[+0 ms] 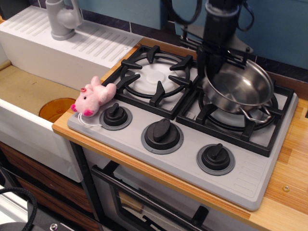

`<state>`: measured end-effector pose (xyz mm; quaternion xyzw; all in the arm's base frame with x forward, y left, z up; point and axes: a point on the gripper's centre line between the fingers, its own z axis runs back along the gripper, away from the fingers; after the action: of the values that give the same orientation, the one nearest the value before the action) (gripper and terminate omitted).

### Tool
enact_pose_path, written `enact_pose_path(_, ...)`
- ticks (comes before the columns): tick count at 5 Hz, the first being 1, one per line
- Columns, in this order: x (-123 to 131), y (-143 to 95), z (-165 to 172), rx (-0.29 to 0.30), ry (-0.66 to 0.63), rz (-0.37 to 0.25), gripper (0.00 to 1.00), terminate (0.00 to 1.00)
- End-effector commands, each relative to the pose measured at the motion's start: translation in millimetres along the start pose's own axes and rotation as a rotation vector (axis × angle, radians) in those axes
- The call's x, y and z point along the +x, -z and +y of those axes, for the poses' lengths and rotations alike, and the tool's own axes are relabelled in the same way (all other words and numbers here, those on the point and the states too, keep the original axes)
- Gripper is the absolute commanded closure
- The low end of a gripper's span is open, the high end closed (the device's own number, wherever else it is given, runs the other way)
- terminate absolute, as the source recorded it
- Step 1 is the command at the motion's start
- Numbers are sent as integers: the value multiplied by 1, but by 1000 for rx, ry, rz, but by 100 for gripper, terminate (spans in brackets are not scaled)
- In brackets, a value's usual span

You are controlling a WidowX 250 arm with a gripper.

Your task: Put pan on stove and put stuffedpig in pan

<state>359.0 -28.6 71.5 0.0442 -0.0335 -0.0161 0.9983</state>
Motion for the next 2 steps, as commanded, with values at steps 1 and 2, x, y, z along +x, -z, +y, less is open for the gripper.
enact_pose_path(1, 5, -82, 18, 48, 8, -58, 100, 0)
enact_pose_path(2, 7, -88, 37, 61, 39, -51, 100, 0)
